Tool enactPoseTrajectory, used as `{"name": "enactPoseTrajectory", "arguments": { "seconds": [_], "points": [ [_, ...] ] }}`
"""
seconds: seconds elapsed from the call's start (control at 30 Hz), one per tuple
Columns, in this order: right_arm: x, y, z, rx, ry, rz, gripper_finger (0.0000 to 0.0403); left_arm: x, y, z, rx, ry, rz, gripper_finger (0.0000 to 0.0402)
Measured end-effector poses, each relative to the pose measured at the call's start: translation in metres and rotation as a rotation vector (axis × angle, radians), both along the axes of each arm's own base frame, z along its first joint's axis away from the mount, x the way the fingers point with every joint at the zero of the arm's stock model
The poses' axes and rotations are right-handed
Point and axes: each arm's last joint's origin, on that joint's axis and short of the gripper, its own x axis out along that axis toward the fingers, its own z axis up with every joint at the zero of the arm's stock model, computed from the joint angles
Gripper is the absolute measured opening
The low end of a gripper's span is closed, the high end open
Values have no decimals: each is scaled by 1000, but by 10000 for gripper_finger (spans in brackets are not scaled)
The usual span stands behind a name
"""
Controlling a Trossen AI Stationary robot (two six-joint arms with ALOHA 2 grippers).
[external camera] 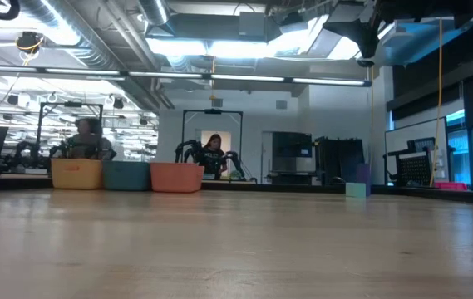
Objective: Sort & place blocks by color
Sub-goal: Put the orange game piece into the yellow bin
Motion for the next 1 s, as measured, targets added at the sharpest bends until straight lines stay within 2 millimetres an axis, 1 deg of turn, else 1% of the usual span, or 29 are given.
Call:
{"name": "enactPoseTrajectory", "arguments": {
  "seconds": [0.5, 1.0],
  "points": [
    [0, 0, 0, -26, 3, -1, 355, -2, 3, -3, 45, 21, -12, 175],
    [0, 0, 0, -26, 3, -1, 355, -1, 2, -3, 45, 17, -29, 222]
  ]
}}
